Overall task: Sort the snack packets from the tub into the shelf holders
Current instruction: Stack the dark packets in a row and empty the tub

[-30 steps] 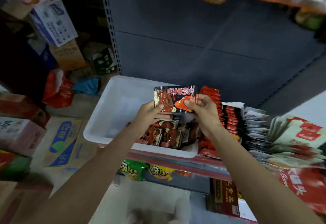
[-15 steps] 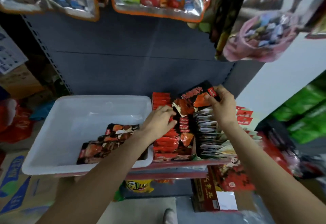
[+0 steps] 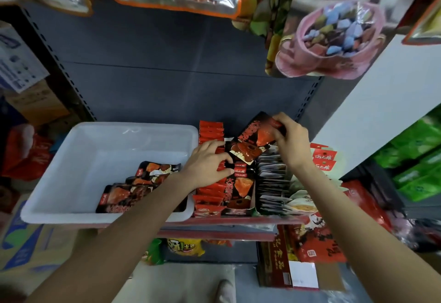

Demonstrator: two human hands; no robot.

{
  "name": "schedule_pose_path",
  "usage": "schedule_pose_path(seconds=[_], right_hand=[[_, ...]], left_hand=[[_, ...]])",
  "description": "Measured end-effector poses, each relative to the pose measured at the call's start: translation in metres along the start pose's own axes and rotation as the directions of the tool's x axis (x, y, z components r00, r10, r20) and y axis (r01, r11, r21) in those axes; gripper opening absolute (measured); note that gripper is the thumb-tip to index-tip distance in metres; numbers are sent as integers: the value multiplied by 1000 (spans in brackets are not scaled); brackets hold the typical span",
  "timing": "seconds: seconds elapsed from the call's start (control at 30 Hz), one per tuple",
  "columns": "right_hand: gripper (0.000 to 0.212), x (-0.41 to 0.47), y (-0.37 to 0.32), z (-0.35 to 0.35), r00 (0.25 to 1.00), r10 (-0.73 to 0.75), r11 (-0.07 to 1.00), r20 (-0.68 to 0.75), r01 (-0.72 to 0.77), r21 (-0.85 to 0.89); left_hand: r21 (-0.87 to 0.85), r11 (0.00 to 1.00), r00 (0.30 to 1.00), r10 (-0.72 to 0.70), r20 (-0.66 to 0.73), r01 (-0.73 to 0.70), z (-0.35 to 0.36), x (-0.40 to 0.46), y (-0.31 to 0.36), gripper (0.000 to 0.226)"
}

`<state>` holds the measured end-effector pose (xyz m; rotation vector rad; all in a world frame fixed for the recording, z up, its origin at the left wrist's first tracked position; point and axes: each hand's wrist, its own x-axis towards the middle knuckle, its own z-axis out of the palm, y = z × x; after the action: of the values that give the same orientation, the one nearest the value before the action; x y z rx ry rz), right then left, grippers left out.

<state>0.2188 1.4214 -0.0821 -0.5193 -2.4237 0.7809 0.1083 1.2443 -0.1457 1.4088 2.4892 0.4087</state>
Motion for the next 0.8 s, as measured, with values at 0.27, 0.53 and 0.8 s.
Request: schedule_pose_path(seconds=[0.27,0.53,0.8], right_hand=[[10,2,6,3,998,-31,999,53,31,6],[15,15,1,25,934,-104,979,340,157,-130],[23,9,10,53,824,119,949,554,70,-308]], left_hand=[[-34,999,998,11,58,-9,0,-6,-6,36],[-51,999,995,8,99,-3,-5,-5,-7,35],[-53,998,996,25,80,-21,-3,-5,-10,38]])
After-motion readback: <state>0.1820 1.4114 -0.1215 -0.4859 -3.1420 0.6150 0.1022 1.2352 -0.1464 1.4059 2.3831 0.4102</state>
